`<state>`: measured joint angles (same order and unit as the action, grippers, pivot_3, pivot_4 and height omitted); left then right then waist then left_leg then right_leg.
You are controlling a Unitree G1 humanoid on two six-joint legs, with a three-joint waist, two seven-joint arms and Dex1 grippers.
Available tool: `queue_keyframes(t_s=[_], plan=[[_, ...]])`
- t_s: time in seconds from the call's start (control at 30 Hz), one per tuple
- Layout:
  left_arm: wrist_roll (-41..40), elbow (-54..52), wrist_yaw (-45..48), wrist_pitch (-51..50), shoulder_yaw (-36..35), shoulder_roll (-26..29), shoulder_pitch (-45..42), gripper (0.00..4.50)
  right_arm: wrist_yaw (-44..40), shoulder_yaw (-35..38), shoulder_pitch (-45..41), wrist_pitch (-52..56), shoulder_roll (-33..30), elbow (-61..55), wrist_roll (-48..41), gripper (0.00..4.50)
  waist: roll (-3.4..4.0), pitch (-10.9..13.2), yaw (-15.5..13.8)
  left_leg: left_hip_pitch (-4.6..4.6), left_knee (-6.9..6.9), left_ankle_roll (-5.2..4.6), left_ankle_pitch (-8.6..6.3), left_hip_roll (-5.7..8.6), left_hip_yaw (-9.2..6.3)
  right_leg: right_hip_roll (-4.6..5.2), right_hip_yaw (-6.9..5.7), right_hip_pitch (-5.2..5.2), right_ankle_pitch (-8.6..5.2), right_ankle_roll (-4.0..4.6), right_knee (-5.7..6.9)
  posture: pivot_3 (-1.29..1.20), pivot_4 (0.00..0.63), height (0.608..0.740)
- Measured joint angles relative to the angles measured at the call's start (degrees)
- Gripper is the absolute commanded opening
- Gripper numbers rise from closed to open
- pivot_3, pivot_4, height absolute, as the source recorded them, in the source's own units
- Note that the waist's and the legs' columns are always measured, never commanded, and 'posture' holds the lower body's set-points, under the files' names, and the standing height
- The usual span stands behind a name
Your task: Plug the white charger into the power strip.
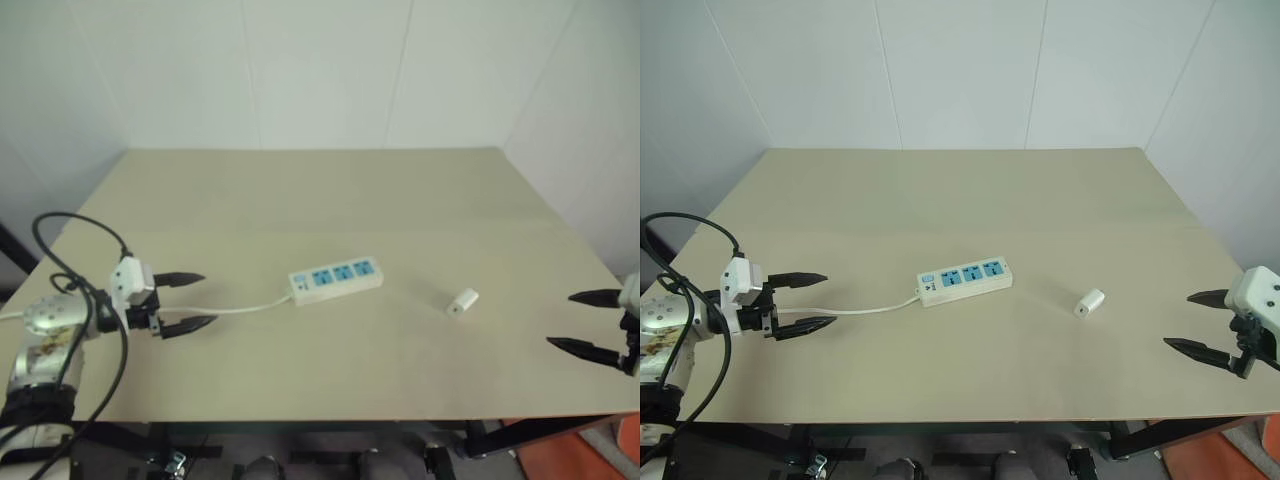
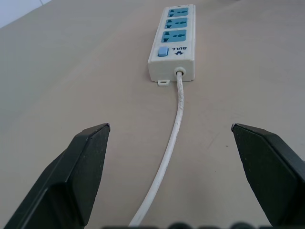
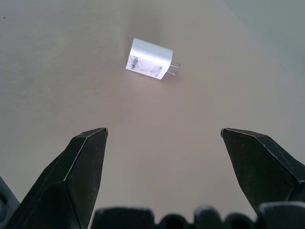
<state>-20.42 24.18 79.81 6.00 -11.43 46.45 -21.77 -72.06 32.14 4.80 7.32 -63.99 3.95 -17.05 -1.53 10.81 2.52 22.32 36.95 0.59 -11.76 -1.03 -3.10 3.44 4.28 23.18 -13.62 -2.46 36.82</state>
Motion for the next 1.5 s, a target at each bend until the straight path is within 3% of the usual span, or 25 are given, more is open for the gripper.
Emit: queue_keyframes(t_s=[0.63, 0.97, 1.33, 1.5], plan=[[0.2, 4.0, 0.1, 1.7, 1.6, -1.3, -2.9, 4.48, 0.0, 0.0, 1.0, -3.1, 0.1, -0.4, -0.1, 4.5, 0.0, 0.0, 0.0, 0.0, 0.0, 0.0, 0.0, 0.01, 0.0, 0.0, 0.0, 0.0, 0.0, 0.0, 0.01, 0.0, 0.15, 0.74], [4.0, 21.1, 0.3, 10.8, 6.5, -13.4, -17.9, 4.48, 2.9, -1.7, 0.1, 6.9, 2.9, -15.3, -6.8, 4.5, -0.03, 0.0, -0.5, 0.16, 0.1, 0.01, 0.01, 0.07, -0.07, 0.01, -0.02, -0.02, 0.05, -0.12, -0.08, 0.0, 0.15, 0.74], [7.1, 38.9, 3.5, 18.0, 8.3, -20.9, -28.8, 4.48, 16.8, -17.0, -6.4, 18.0, 12.1, -34.8, -9.1, 4.5, -0.06, 0.0, -0.2, 0.3, 0.19, 0.0, 0.01, 0.11, -0.12, 0.01, -0.03, 0.06, 0.08, -0.19, -0.07, 0.0, 0.15, 0.74], [8.3, 43.7, 3.4, 18.6, 8.2, -23.0, -31.4, 4.48, 20.2, -19.3, -7.5, 21.1, 12.8, -38.1, -9.1, 4.5, -0.07, 0.0, -0.4, 0.58, 0.35, 0.0, 0.01, 0.14, -0.22, 0.03, -0.1, 0.23, 0.1, -0.2, -0.07, 0.0, 0.15, 0.74]])
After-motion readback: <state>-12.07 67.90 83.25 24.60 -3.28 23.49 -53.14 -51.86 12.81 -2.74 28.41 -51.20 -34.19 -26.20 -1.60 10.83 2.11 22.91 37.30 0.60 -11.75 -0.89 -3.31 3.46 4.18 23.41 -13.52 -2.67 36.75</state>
